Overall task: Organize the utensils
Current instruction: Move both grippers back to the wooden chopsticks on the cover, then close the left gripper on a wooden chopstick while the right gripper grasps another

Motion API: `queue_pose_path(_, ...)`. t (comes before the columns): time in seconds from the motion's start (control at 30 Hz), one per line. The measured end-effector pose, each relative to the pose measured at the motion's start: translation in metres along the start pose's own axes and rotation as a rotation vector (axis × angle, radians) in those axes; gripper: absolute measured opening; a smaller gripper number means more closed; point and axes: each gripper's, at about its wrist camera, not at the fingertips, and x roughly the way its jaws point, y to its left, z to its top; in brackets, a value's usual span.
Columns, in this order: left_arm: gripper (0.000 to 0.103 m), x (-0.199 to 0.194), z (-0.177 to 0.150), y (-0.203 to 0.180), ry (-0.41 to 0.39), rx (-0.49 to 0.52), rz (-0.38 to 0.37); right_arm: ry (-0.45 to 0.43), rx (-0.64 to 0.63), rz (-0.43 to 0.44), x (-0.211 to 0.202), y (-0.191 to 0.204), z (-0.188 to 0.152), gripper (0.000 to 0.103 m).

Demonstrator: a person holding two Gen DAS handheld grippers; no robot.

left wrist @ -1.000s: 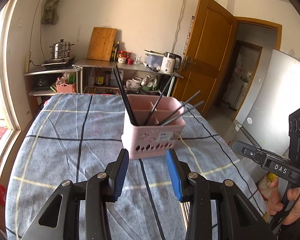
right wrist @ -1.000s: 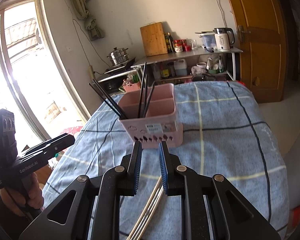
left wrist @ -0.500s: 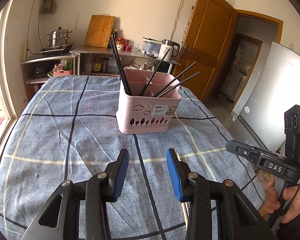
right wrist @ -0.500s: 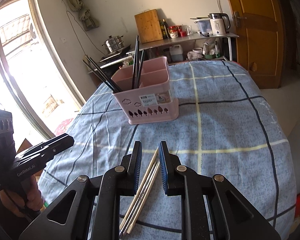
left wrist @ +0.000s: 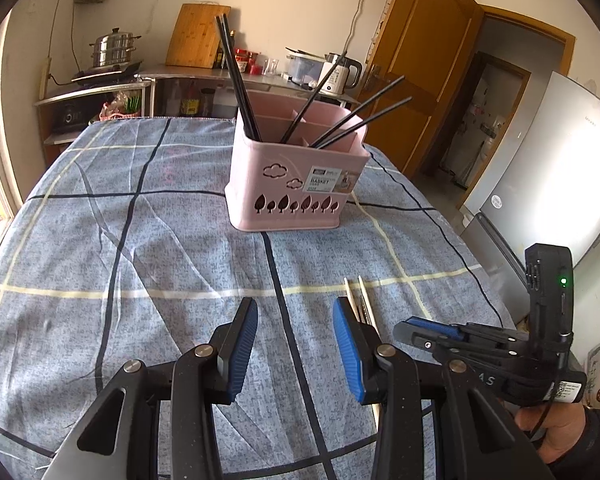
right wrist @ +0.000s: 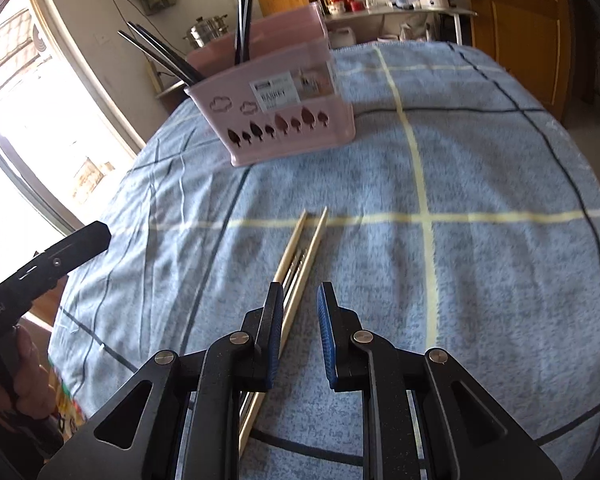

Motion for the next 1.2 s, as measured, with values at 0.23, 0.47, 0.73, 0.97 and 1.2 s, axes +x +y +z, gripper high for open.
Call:
queue_pose_path(0.23, 0.039, 0.013, -0.004, 0.0, 0.034, -0.004, -0.007, 0.036, 0.007, -0.004, 0.015, -0.001, -0.001, 0.018)
queue_pose_path(0.47, 0.039, 0.021, -0.005, -0.002, 0.057, -0.003, -0.009, 0.042, -0.019, -0.029, 0.02, 0.001, 0.0, 0.011)
queue_pose_path(0.73, 0.039, 0.046, -0.01, -0.013, 0.116, 0.01, -0.038, 0.058, -0.058, -0.065, 0.016, 0.0, -0.002, 0.01)
queue_pose_path(0.97, 0.039, 0.083, -0.004, -0.031, 0.165, 0.047, -0.043, 0.056, -0.046, -0.089, 0.007, -0.013, -0.005, 0.009)
queue_pose_path(1.2, 0.039, 0.116, 0.007, -0.047, 0.185, 0.061, -0.033, 0.049, -0.011, -0.096, -0.001, -0.028, -0.007, 0.009)
